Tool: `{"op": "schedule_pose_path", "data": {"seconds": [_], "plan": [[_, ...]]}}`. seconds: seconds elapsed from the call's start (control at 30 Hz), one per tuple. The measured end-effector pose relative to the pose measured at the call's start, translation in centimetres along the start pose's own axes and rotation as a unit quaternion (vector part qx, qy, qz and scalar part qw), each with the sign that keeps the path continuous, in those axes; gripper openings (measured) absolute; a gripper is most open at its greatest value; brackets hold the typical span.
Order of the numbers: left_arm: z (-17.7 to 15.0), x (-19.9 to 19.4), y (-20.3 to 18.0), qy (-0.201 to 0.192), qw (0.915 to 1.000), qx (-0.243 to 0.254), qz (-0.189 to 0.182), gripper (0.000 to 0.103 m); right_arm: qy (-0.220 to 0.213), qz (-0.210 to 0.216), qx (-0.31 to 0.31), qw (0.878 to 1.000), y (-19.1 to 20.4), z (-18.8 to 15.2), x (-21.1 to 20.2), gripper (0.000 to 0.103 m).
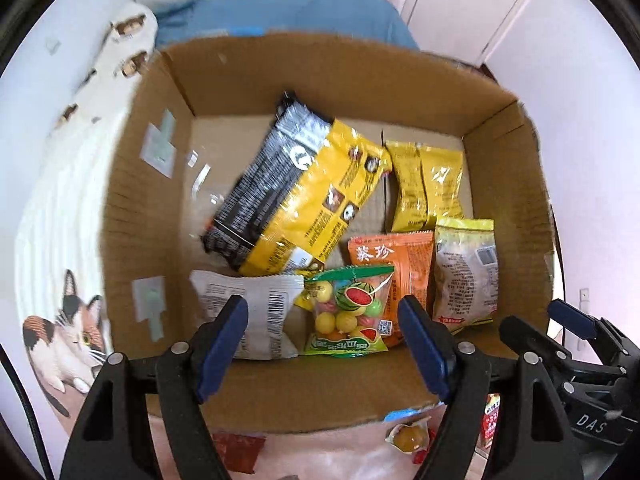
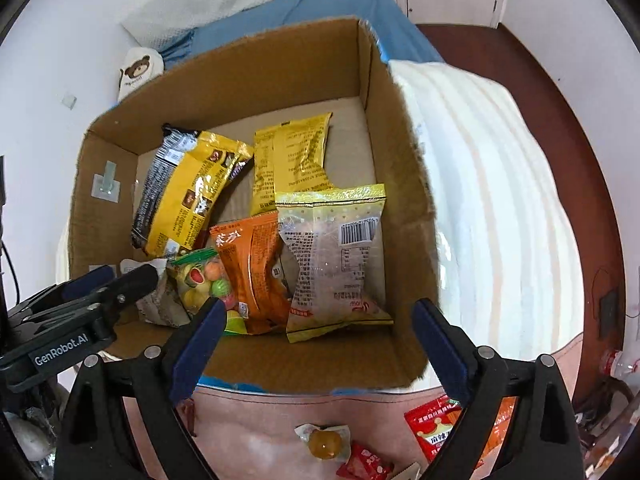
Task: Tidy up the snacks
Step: 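Open both tools to drop the bags into the box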
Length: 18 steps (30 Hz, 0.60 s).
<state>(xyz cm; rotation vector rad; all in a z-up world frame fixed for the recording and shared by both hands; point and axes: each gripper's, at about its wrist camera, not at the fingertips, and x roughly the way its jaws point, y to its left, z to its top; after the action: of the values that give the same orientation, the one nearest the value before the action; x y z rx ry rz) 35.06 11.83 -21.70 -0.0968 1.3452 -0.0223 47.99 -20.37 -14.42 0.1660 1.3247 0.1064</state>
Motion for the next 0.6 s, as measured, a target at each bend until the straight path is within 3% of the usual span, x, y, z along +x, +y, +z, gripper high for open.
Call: {"op": "schedule_pose_path", "data": {"seconds": [0.07, 0.27, 0.4, 0.6], "plan": [[-0.3, -1.2, 0.4, -0.016, 0.9999, 0.0, -0.001, 0.083, -0.016, -0.004, -0.002, 1.0, 0.1, -0.4, -1.0, 0.096], [-2.0, -4.3, 0.0, -0.06, 0.9982, 0.004, -0.005, 0.084, -0.06, -0.016, -0.013, 0.998, 0.8, -2.0, -4.3, 0.096], [-3.1, -6.4, -0.4, -0.09, 0.9957, 0.016, 0.007, 0.099, -0.084, -0.019, -0.021, 0.996, 1.3, -3.0, -6.3, 0.096], [-4.5, -8.5, -0.5, -0.115, 0.9933, 0.013, -0.002, 0.1, -0.126, -0.028, -0.033, 0.991, 1.8, -4.8, -9.7, 0.096]]}}
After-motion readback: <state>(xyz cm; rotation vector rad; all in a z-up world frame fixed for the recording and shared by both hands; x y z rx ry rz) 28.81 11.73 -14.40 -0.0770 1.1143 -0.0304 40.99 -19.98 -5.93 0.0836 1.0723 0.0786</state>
